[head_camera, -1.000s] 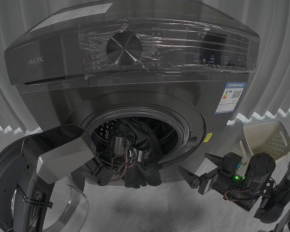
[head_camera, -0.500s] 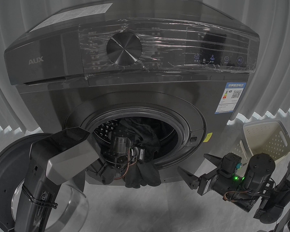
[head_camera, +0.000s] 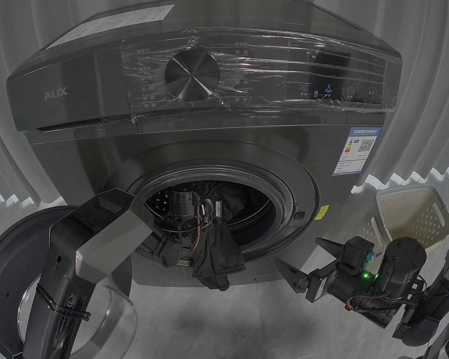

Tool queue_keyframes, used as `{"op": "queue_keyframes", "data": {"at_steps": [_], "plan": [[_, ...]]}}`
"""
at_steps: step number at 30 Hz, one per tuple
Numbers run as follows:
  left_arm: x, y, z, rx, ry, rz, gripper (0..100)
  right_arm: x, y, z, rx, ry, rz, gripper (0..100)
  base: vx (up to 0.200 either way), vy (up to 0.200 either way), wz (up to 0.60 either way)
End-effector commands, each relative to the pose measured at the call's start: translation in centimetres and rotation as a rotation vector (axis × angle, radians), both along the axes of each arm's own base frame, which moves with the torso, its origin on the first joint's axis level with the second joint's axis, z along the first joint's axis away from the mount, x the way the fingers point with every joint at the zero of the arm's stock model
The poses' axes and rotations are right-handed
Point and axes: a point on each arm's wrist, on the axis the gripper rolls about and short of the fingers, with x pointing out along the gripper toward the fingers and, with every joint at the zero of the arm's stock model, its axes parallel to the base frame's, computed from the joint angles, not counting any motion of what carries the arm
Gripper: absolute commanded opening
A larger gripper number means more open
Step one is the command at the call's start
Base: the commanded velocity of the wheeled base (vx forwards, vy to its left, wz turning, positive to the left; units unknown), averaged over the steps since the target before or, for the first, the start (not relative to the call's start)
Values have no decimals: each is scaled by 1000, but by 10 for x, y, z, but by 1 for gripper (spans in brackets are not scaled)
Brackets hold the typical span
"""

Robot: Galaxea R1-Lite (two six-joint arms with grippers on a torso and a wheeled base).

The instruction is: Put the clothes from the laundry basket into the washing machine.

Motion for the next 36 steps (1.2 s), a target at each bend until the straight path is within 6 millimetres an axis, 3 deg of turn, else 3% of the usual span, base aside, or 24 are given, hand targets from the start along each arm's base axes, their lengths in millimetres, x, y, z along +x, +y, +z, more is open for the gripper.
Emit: {"op": "queue_keyframes", "data": {"at_steps": [1, 7, 10, 12, 18, 22, 23, 35, 36], "plan": [[2, 1, -4, 0, 2, 4, 100, 0, 0, 0, -2, 1, -1, 100, 0, 0, 0], [-2, 2, 2, -12, -5, 3, 100, 0, 0, -1, -3, 2, -1, 100, 0, 0, 0], [-19, 7, 28, -3, 22, -17, 100, 0, -1, 0, -2, 1, -2, 100, 0, 0, 0], [-30, 8, 33, 16, 69, -32, 100, 1, 0, 0, -1, -2, -4, 100, 0, 0, 0], [-58, 11, 8, 77, 191, -111, 100, 0, 0, 0, -2, -1, 0, 100, 0, 0, 0], [-59, 12, -5, 93, 221, -112, 100, 0, 0, 0, -1, -2, 0, 100, 0, 0, 0], [-58, 12, -17, 103, 242, -112, 100, 0, 0, 0, -1, -2, 0, 100, 0, 0, 0], [-51, 13, -47, 134, 277, -114, 100, 1, -1, 1, 0, -3, -4, 100, 0, 0, 0], [-51, 13, -47, 133, 275, -114, 0, 1, -1, 1, 0, -3, -2, 100, 0, 0, 0]]}}
